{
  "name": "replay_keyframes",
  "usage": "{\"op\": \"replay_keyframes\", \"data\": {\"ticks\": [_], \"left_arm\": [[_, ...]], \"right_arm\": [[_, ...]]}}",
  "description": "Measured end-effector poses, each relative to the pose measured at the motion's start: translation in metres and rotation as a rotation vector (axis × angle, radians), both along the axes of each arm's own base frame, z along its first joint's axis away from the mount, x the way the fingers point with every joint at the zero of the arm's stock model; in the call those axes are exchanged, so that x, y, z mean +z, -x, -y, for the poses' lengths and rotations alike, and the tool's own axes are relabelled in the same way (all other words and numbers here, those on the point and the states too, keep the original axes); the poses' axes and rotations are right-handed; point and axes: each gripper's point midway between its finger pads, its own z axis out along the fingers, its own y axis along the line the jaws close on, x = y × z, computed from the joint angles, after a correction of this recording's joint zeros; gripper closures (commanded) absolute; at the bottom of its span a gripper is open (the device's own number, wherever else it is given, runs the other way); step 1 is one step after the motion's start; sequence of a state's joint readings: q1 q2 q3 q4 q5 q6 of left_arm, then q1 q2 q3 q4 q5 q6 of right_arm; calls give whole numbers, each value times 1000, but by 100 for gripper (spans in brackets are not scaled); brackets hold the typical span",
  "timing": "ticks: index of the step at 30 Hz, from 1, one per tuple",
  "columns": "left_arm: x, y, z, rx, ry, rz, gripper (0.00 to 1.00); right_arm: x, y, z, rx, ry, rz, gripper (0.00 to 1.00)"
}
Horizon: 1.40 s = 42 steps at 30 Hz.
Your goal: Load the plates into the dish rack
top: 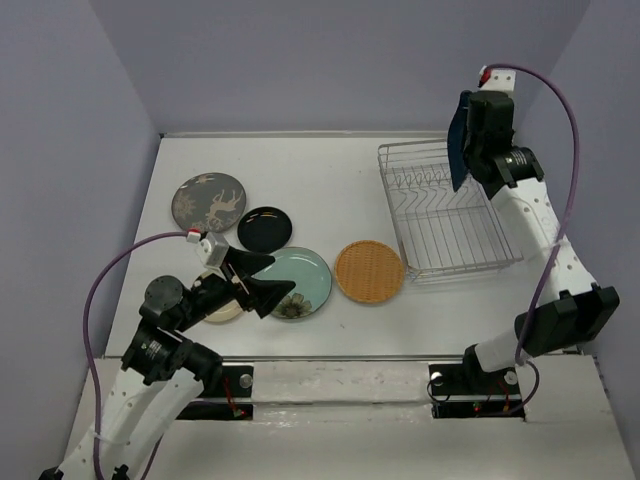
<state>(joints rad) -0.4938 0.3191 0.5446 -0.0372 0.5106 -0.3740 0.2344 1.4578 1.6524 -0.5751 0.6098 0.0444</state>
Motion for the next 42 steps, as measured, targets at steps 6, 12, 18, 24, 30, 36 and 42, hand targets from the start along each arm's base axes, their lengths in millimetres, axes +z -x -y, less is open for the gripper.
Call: {"op": "replay_keyframes", "data": {"ticks": [6, 12, 18, 24, 30, 36, 42], "left_arm": [[-1, 12, 8, -65, -9, 8, 1], [2, 18, 9, -84, -4, 23, 1], [2, 23, 12, -112, -4, 28, 1], [2, 24, 12, -117, -4, 28, 1], [2, 24, 12, -117, -4, 28, 1], [2, 24, 12, -118, -5, 29, 1], [2, 24, 12, -118, -5, 28, 1]], "right_arm": [[-25, -34, 23, -14, 233, -144, 93], [-52, -52, 38, 8, 385, -268, 93], [-55, -64, 57, -7, 456, -287, 93], [-61, -78, 72, -45, 487, -280, 93], [-98, -90, 74, -25, 491, -349, 93], [-129, -91, 75, -4, 464, -389, 93], [-145, -94, 74, 12, 423, -358, 93]]}}
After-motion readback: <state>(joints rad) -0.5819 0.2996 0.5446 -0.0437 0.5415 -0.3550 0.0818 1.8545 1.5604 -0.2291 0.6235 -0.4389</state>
